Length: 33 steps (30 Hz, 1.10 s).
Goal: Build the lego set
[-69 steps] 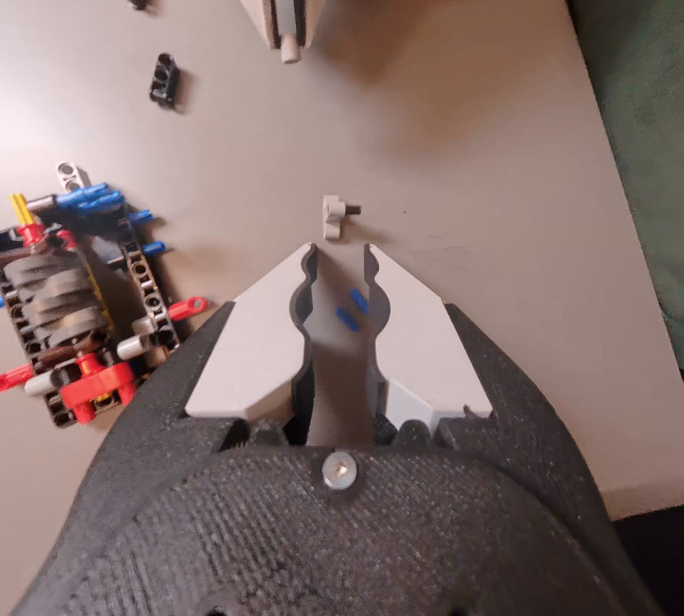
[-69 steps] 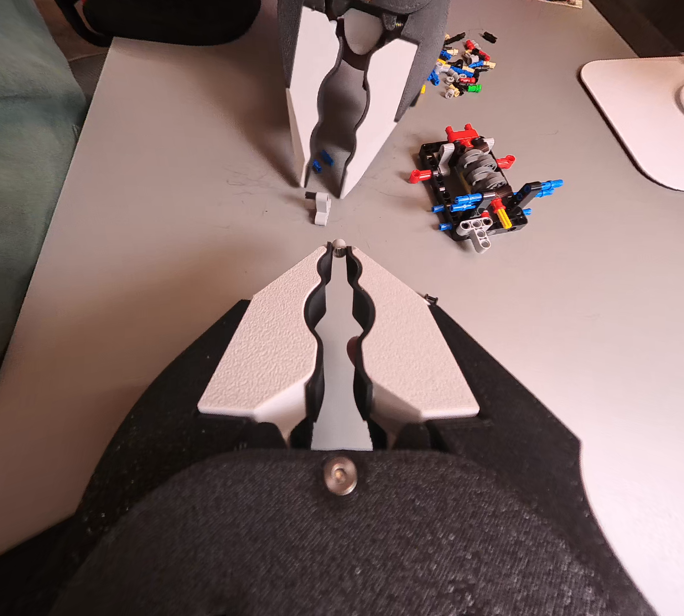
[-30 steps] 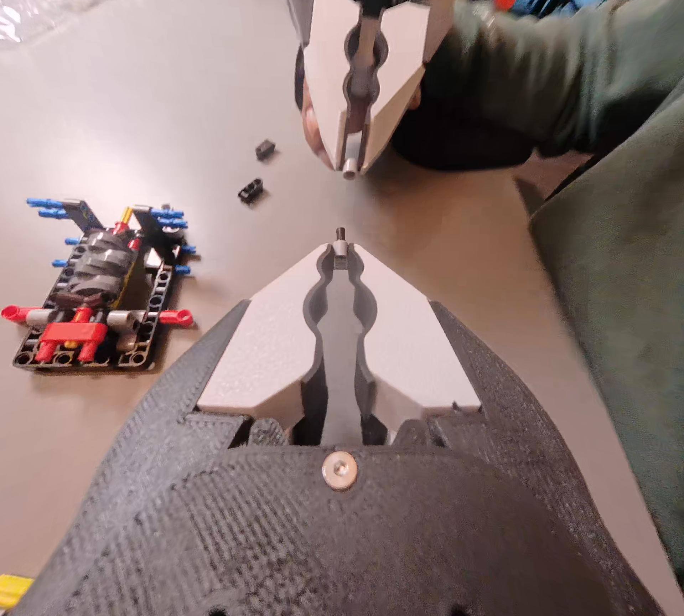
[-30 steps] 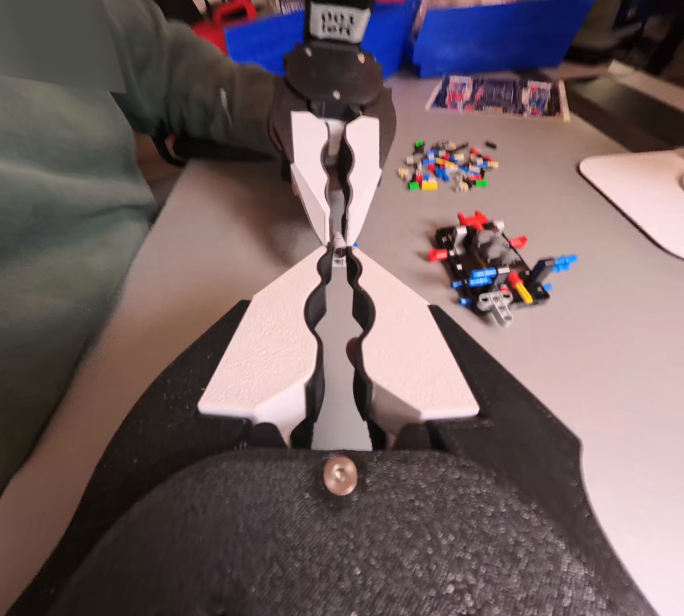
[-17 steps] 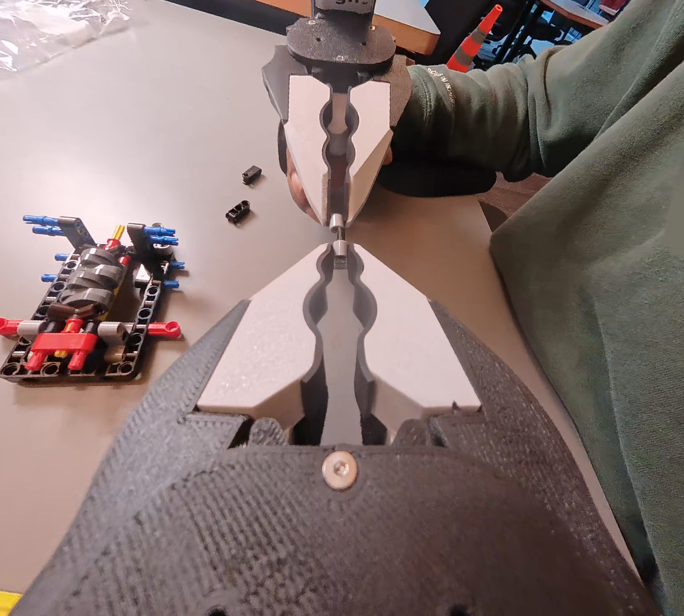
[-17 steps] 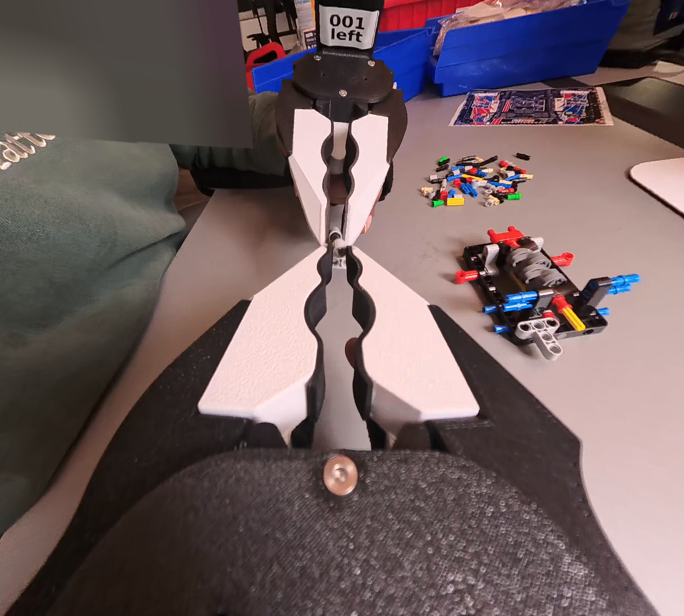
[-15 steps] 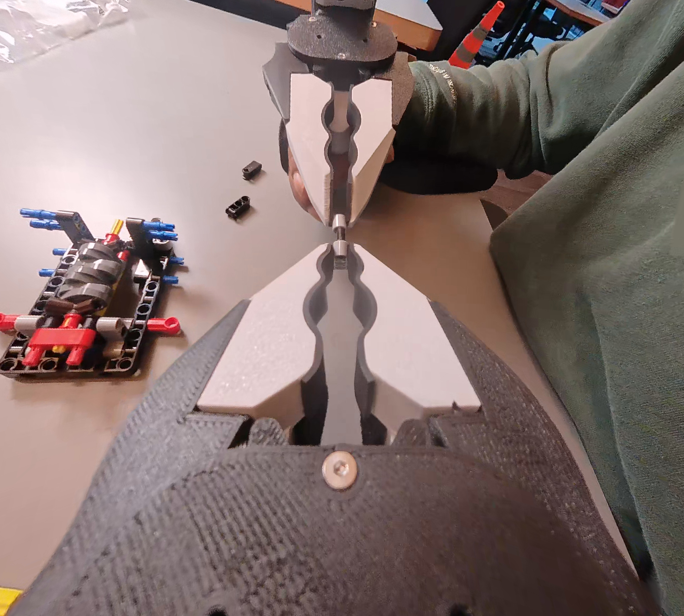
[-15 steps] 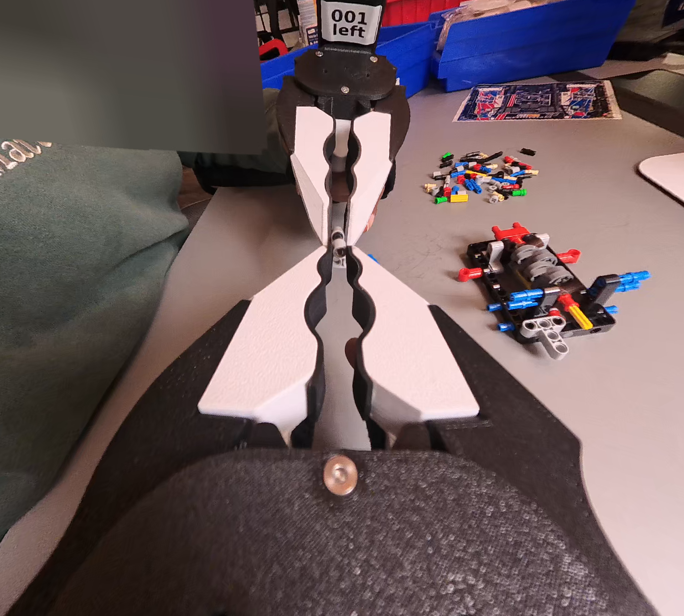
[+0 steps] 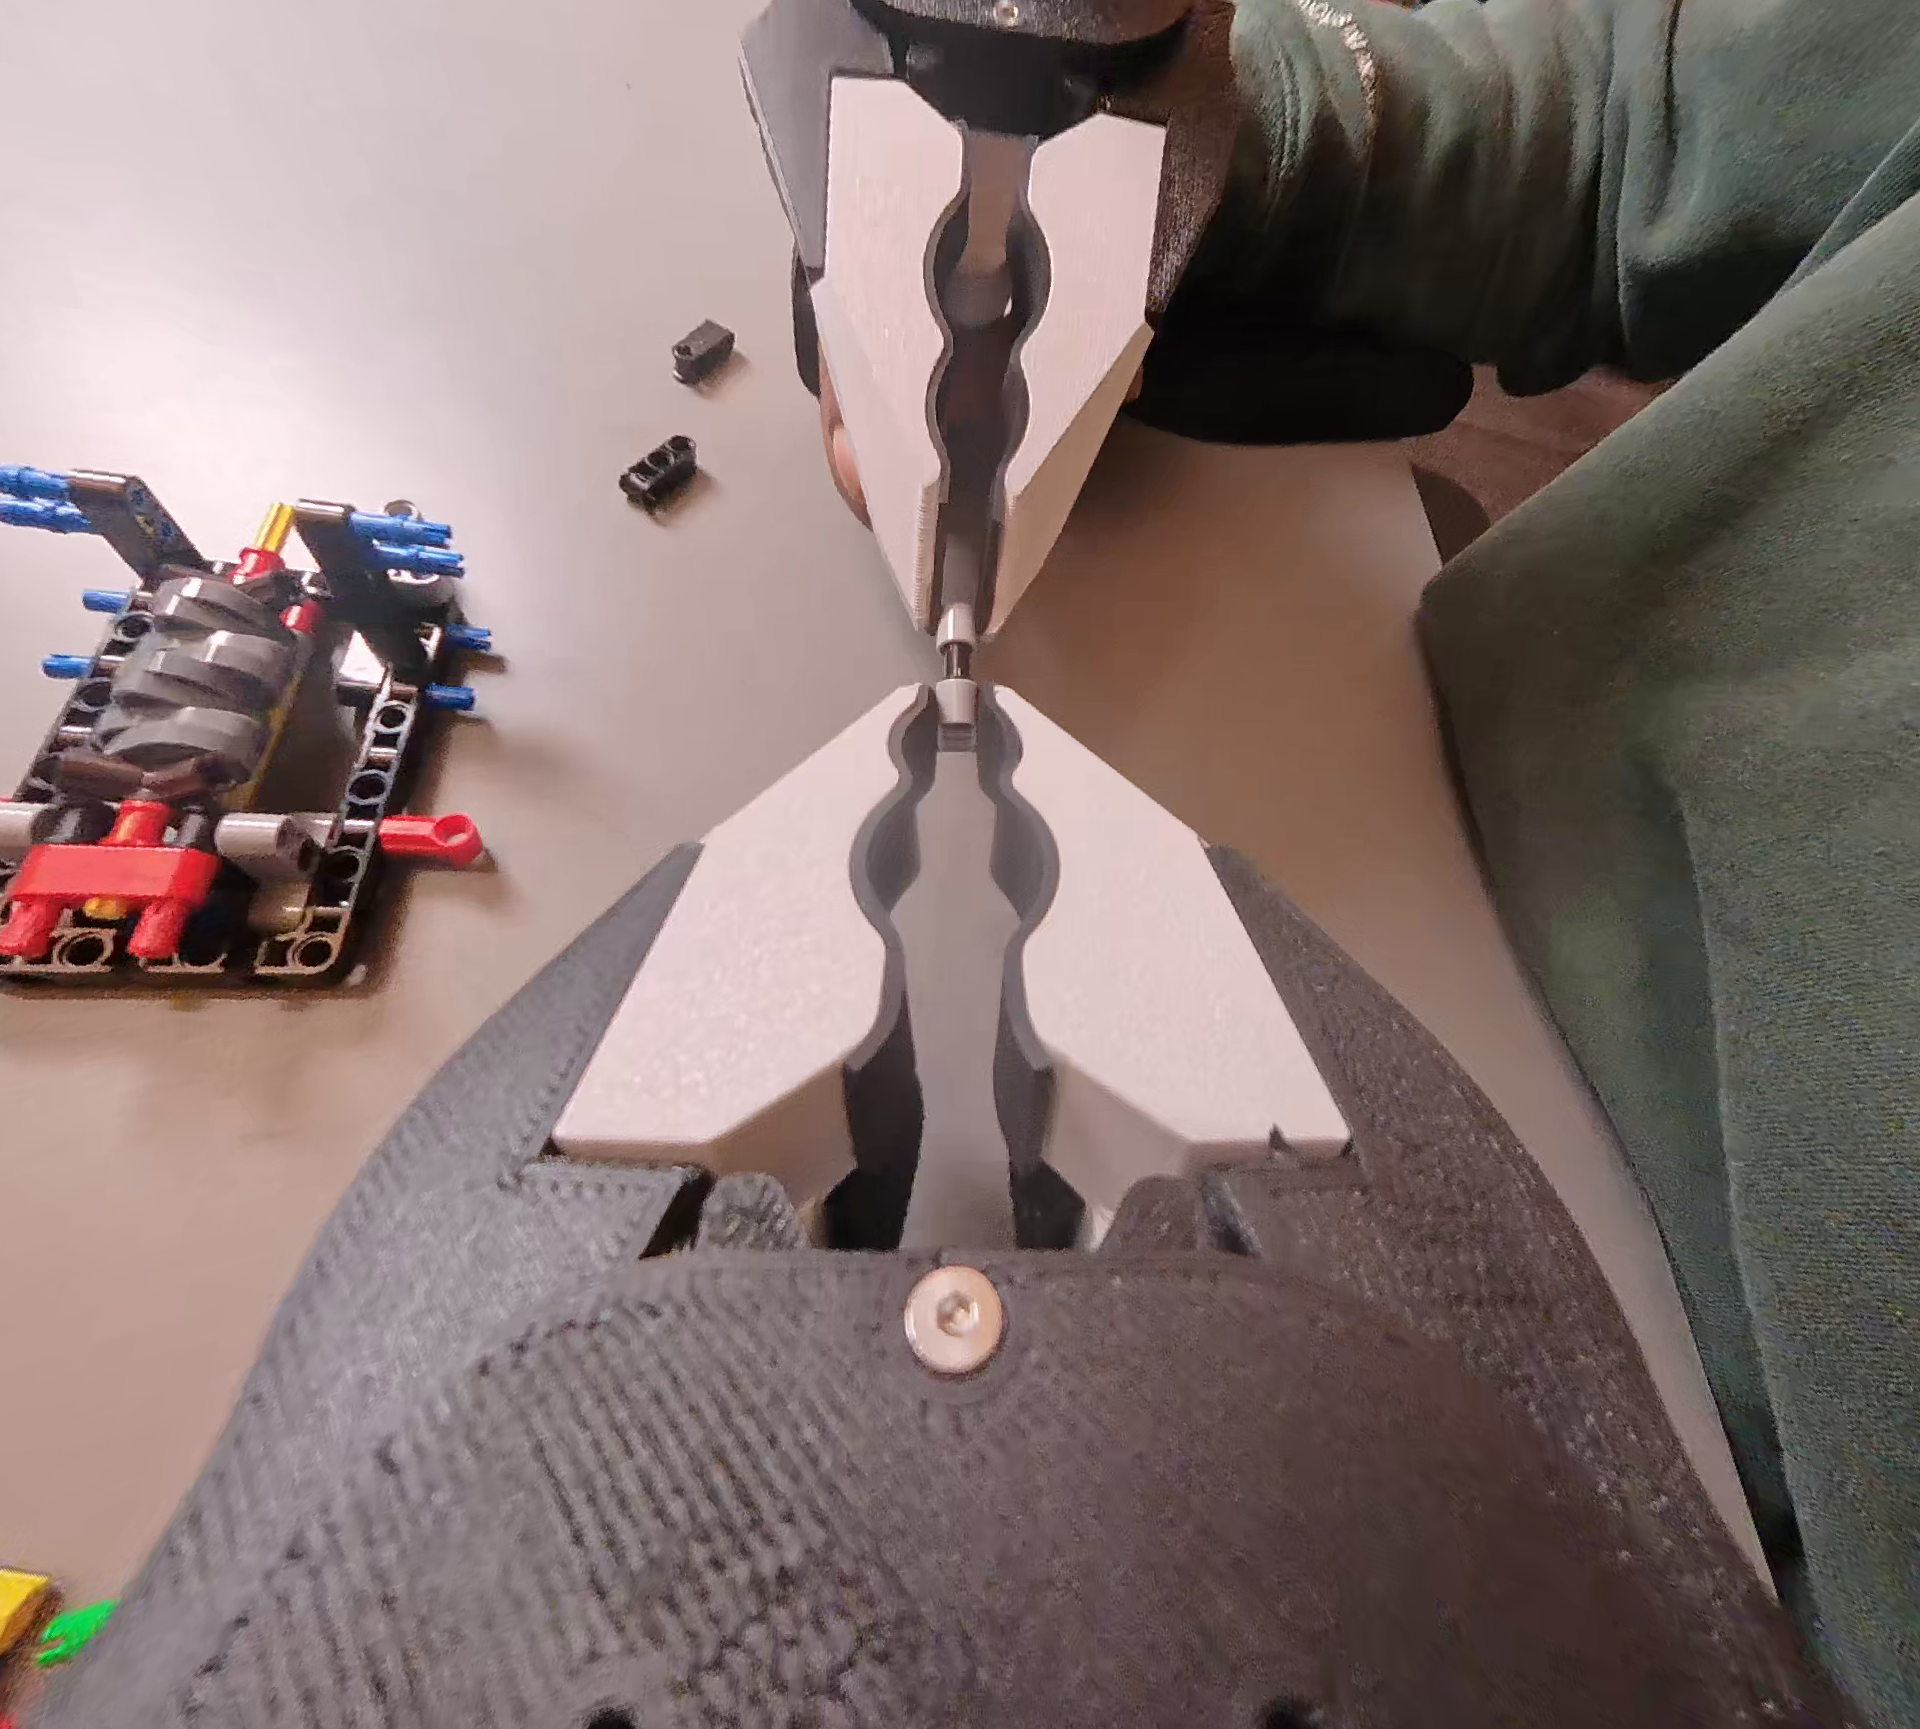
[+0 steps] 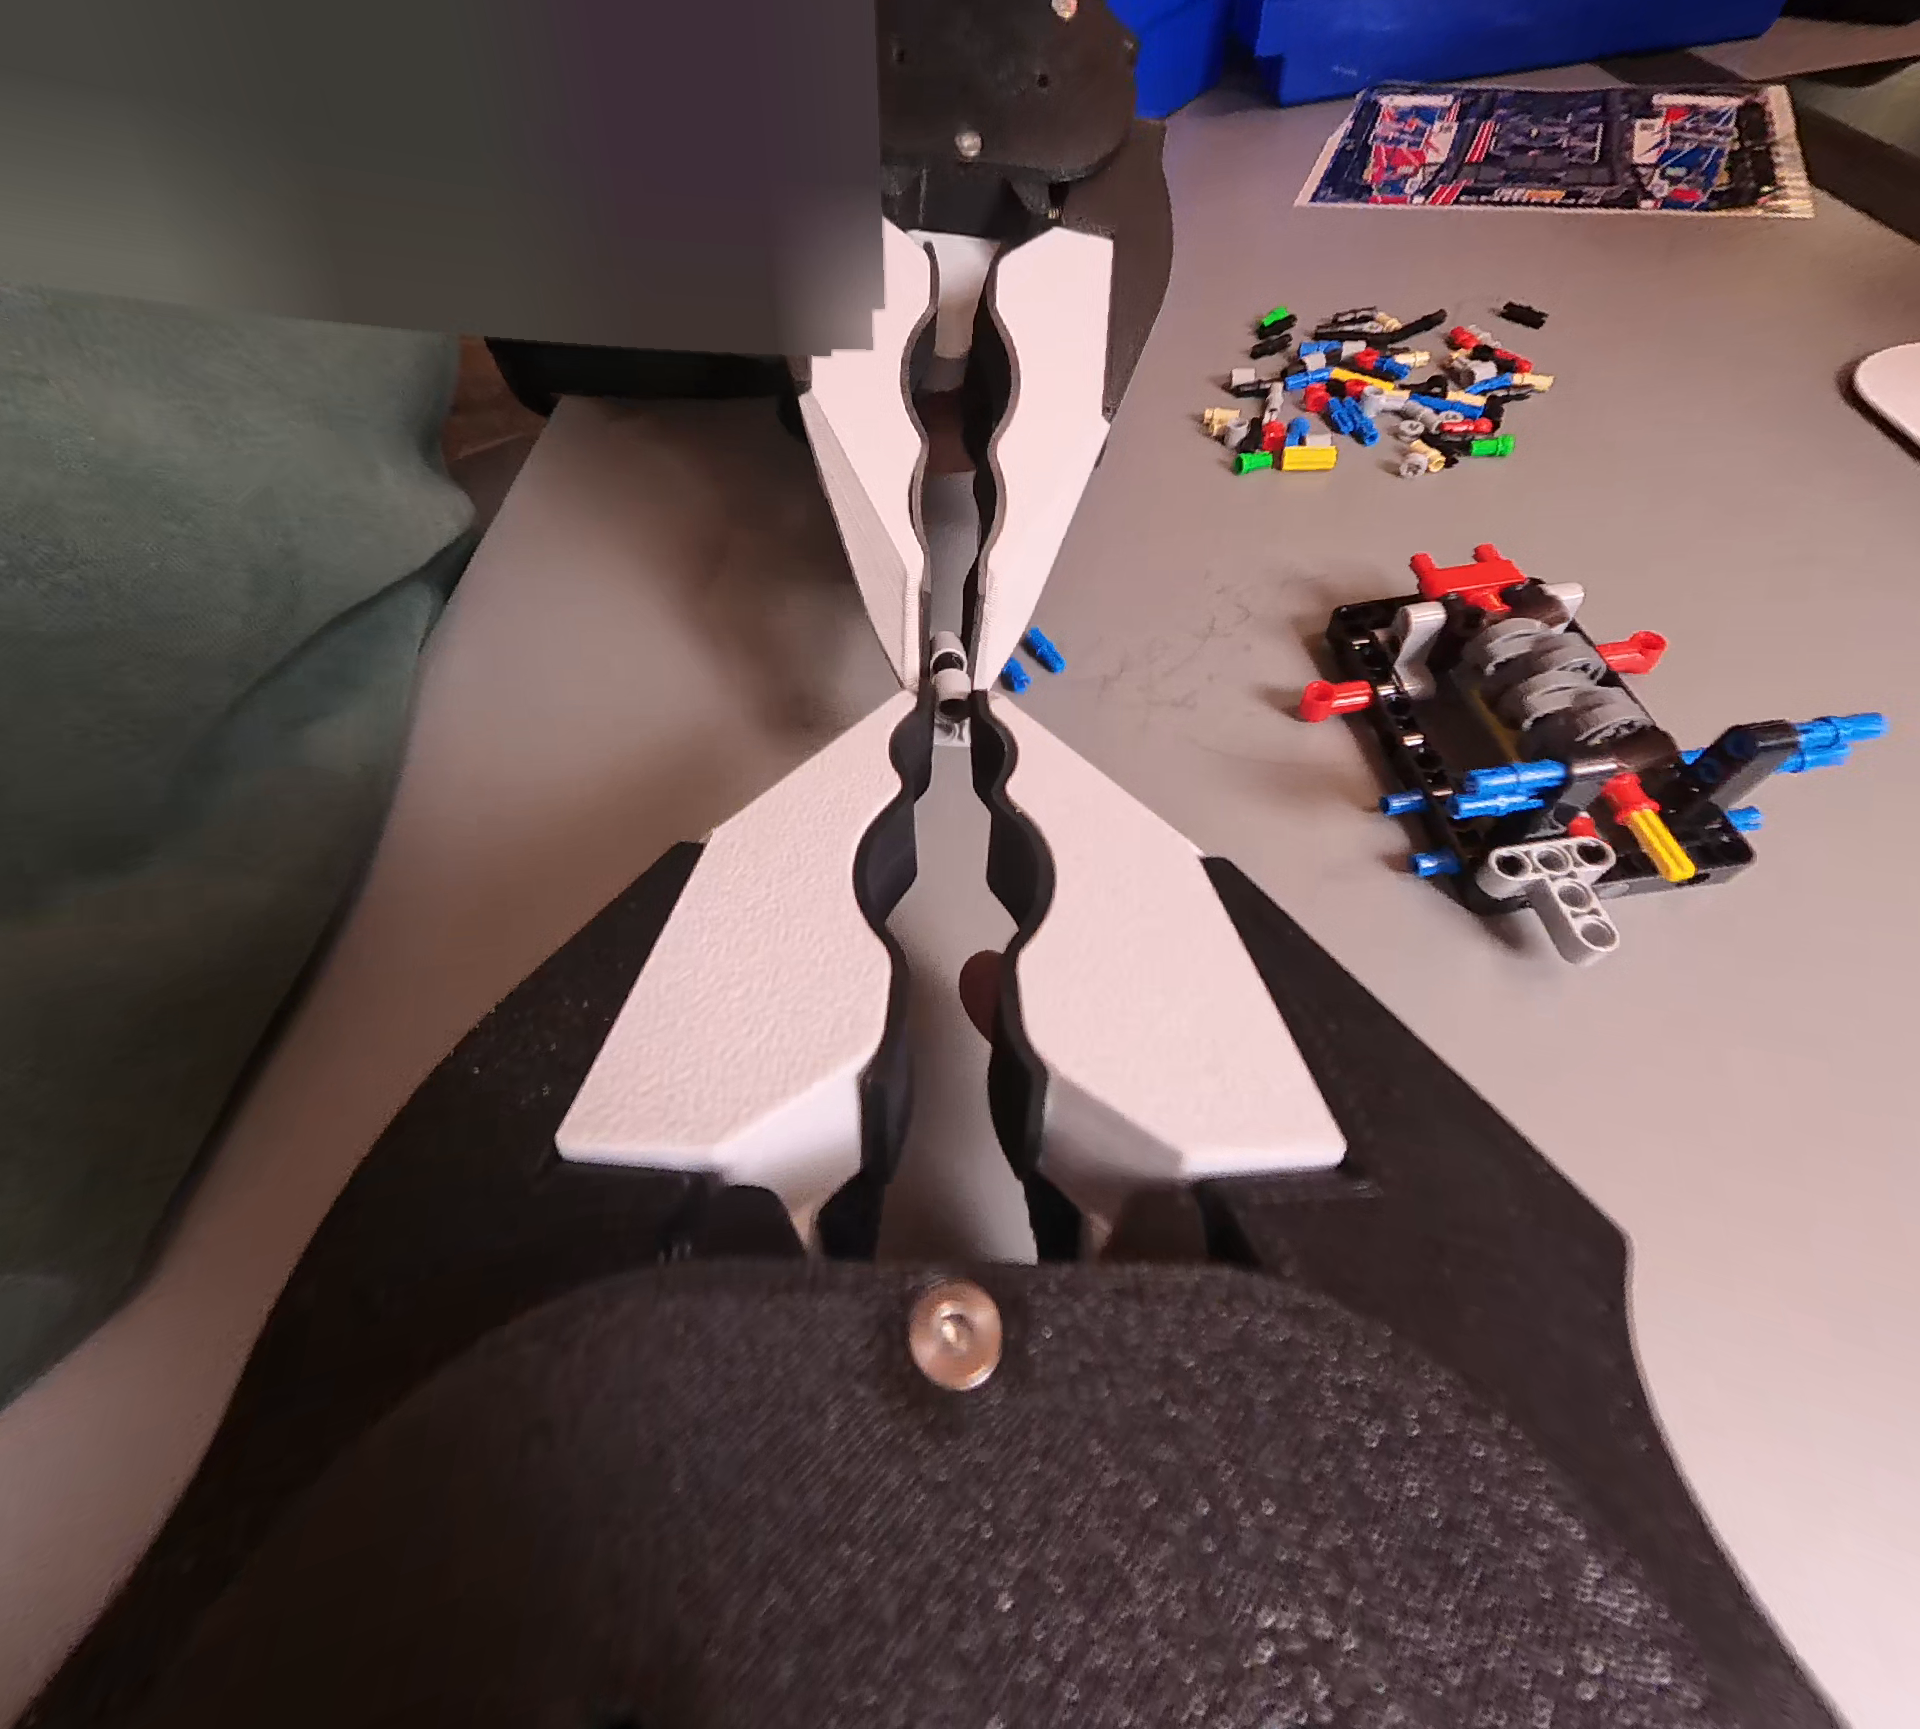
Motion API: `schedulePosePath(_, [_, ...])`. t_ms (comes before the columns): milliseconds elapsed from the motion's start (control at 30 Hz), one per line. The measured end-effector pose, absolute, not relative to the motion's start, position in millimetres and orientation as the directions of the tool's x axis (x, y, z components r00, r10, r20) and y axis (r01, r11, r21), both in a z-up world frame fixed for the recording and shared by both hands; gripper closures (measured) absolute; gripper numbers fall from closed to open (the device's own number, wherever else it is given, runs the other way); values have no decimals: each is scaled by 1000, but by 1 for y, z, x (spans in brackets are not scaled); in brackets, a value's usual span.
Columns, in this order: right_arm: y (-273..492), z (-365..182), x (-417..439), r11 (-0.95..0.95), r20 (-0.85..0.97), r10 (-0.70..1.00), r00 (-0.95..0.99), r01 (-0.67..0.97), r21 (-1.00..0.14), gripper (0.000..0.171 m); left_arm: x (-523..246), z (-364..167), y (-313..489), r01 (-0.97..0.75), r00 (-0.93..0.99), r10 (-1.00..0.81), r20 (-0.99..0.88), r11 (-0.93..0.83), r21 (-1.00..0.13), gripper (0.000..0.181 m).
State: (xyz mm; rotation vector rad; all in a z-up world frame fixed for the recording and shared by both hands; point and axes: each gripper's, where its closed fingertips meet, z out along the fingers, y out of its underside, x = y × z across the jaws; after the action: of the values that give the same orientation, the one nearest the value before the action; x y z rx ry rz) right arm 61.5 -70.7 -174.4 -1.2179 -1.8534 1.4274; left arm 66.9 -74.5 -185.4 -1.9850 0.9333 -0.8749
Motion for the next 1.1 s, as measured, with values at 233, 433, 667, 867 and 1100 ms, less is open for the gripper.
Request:
schedulePosePath(233, [-76, -190, 63, 120, -110, 869, -482, 422, -899, 166, 68, -201, -80, -381, 501, -827, 256, -476, -793, 176])
schedulePosePath(433, [-81, -201, 65, 186, -80, 865, -495, 466, -865, 167, 70, -211, -84, -420, 494, -826, 272, -501, -756, 176])
schedulePosePath(667, [-84, -209, 66, 246, -48, 860, -508, 494, -834, 167, 73, -218, -87, -449, 488, -823, 289, -521, -726, 176])
schedulePosePath(867, [-89, -209, 71, 356, 23, 830, -557, 498, -791, 167, 78, -218, -92, -499, 457, -844, 281, -504, -705, 176])
schedulePosePath(1100, [-90, -209, 75, 503, 148, 796, -587, 506, -701, 167, 82, -219, -92, -583, 443, -865, 236, -478, -657, 176])
